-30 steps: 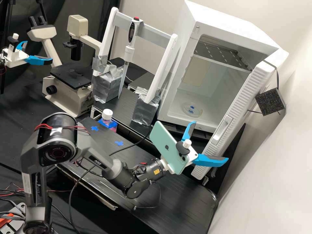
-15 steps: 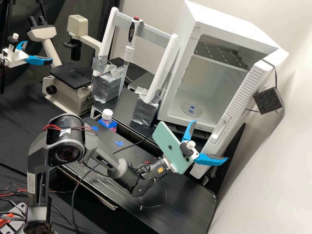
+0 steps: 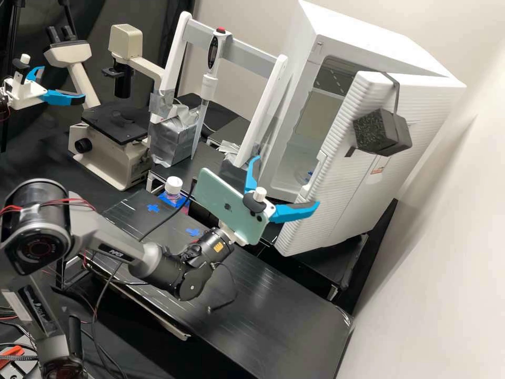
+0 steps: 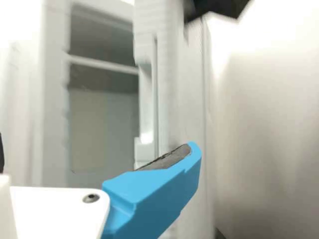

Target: Close the door

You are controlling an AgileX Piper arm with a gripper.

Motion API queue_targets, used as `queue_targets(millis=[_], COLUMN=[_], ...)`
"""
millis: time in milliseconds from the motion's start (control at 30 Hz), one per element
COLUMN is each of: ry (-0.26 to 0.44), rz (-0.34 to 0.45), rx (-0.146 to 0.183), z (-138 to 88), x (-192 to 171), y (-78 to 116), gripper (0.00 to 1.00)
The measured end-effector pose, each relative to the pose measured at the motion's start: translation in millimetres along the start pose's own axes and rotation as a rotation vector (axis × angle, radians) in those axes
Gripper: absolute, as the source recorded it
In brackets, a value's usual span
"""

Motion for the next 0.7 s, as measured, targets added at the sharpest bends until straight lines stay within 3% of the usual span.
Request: queue_targets(millis=[267,500,700], ry=[0.075,0.129,0.176], rz=[-0.057,-0.111,-0.148], rx=[0.048,0.116,0.121], z=[-13,-20,-31], x=[9,28,37], y=[-13.8,-25.1,-32.4], gripper=[1.00,1.00,1.00])
